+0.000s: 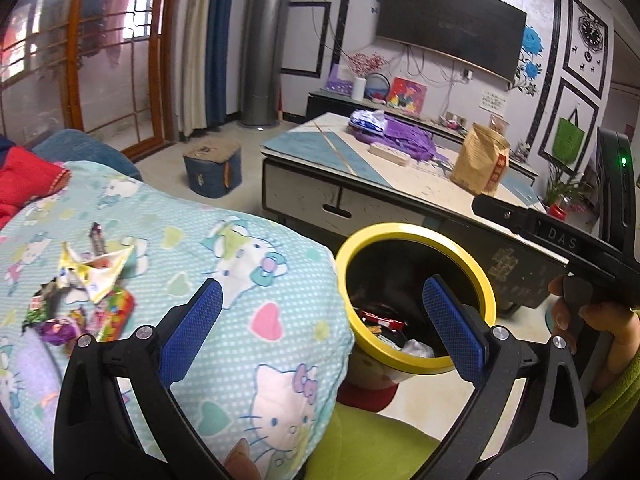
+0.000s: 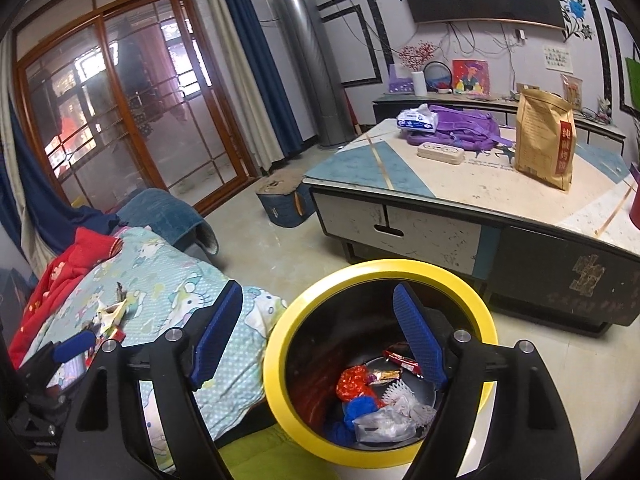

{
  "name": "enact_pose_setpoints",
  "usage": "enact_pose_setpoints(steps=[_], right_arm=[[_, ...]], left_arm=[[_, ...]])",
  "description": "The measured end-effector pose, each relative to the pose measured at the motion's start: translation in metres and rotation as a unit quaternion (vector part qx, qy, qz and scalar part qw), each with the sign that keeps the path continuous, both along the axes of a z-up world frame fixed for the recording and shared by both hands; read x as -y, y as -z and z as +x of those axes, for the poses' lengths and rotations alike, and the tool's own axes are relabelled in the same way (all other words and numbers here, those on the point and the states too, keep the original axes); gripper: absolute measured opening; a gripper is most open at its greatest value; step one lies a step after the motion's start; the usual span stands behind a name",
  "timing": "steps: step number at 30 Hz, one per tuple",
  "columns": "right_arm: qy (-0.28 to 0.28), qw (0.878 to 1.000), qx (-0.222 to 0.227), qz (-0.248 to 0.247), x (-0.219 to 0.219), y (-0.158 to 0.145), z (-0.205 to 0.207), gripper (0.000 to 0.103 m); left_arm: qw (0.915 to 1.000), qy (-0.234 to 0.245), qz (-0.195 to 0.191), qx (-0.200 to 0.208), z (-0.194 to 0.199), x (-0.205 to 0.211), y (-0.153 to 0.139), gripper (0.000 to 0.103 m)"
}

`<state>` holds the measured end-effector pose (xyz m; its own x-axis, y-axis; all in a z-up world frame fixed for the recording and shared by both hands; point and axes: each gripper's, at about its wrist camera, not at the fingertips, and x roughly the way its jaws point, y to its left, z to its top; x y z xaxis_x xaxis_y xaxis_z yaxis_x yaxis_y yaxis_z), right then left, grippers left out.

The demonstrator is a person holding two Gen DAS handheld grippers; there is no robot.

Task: Collect trash
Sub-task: 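Move both open tools back over the wrappers on the bed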

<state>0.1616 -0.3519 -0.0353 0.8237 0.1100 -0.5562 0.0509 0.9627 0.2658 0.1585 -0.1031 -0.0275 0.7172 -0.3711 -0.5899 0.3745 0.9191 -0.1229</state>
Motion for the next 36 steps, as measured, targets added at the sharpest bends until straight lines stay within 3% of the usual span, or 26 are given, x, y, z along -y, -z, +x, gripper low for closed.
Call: enact_pose_setpoints(steps=[17,36], right_arm=[[-0.057,0.998,0.02,-0.021,-0.051,-0.012,-0.013,0.075],[-0.127,0.991,0.03,-0.042,-0.122,-0.016,-0.022,0.075]], left_arm=[[0.9962,-0.072,0.009,0.048,-0.015,-0.051,-0.021,0.092],[0.9864,-0.153,-0.017,0.059,-0.014,-0.121,-0.027,0.092]])
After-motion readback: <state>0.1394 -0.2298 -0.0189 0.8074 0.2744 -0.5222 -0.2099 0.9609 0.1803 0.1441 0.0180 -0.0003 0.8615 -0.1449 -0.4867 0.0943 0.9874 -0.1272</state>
